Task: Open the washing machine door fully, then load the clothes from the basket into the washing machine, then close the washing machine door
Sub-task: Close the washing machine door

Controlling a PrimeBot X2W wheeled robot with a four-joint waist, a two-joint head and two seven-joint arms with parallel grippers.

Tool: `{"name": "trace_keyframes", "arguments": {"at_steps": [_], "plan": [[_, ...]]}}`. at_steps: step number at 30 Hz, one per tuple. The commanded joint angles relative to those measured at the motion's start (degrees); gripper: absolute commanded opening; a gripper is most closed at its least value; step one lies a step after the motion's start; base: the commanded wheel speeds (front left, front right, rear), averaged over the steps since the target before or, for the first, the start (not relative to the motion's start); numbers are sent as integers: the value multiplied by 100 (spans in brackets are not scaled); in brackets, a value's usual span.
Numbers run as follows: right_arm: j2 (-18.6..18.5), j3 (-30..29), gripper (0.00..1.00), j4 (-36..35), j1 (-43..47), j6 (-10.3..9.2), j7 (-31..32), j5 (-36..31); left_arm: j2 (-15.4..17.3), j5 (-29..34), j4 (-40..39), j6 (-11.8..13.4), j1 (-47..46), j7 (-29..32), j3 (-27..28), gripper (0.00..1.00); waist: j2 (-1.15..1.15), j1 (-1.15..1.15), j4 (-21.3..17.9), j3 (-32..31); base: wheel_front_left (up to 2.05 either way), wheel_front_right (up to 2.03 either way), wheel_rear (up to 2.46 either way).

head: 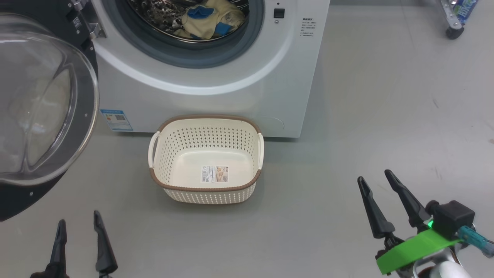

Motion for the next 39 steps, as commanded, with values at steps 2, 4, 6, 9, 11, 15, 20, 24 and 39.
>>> {"name": "trace_keyframes", "arguments": {"at_steps": [2, 4, 6, 9, 11, 15, 20, 24, 39], "plan": [[-131, 61, 100, -163, -106, -1, -55, 3, 23, 62, -183, -11, -139, -39, 243, 100, 0, 0, 101, 9, 0, 0, 0], [-136, 71, 100, -163, -109, -1, -55, 4, 11, 66, -196, -7, -147, -39, 251, 100, 0, 0, 185, 13, 0, 0, 0], [-133, 74, 100, -173, -113, -1, -55, -3, 8, 76, -202, -15, -150, -39, 249, 100, 0, 0, 270, 20, 0, 0, 0], [-131, 89, 100, -185, -117, -1, -55, -10, -15, 80, -203, -11, -143, -39, 258, 100, 0, 0, 399, 26, 0, 0, 0], [-134, 96, 100, -183, -115, -1, -55, -12, -30, 81, -199, -14, -138, -39, 265, 100, 0, 0, 487, 26, 0, 0, 0], [-142, 94, 100, -183, -112, -1, -55, -14, -54, 84, -193, -16, -134, -39, 285, 100, 0, 0, 675, 13, 0, 0, 0], [-161, 108, 100, -187, -130, -1, -55, -13, -86, 85, -205, -15, -118, -39, 319, 100, 0, 0, 924, 29, 0, 0, 0], [-164, 122, 100, -195, -155, -1, -55, -20, -105, 85, -215, -15, -110, -39, 344, 100, 0, 0, 1059, 56, 0, 0, 0], [-286, 205, 100, -151, -241, -1, -55, -10, -265, 97, -189, -75, -81, -39, 427, 100, 0, 0, 1721, 97, 0, 0, 0]]}}
